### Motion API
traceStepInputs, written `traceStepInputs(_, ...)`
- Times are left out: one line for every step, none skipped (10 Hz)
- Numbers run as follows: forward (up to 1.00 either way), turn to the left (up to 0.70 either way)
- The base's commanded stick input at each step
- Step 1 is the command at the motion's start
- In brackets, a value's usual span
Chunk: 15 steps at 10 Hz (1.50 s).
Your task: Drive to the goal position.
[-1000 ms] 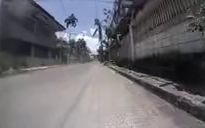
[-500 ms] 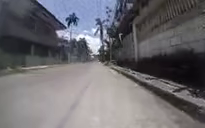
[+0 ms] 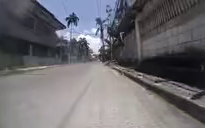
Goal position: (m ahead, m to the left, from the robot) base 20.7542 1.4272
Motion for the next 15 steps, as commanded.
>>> traceStepInputs(0.70,0.00)
traceStepInputs(0.70,0.00)
traceStepInputs(0.70,0.00)
traceStepInputs(0.70,0.00)
traceStepInputs(0.70,0.00)
traceStepInputs(0.70,0.00)
traceStepInputs(0.70,0.00)
traceStepInputs(0.70,0.00)
traceStepInputs(0.70,0.00)
traceStepInputs(0.70,0.00)
traceStepInputs(0.70,0.00)
traceStepInputs(0.70,0.00)
traceStepInputs(0.70,0.00)
traceStepInputs(0.70,0.00)
traceStepInputs(0.70,0.00)
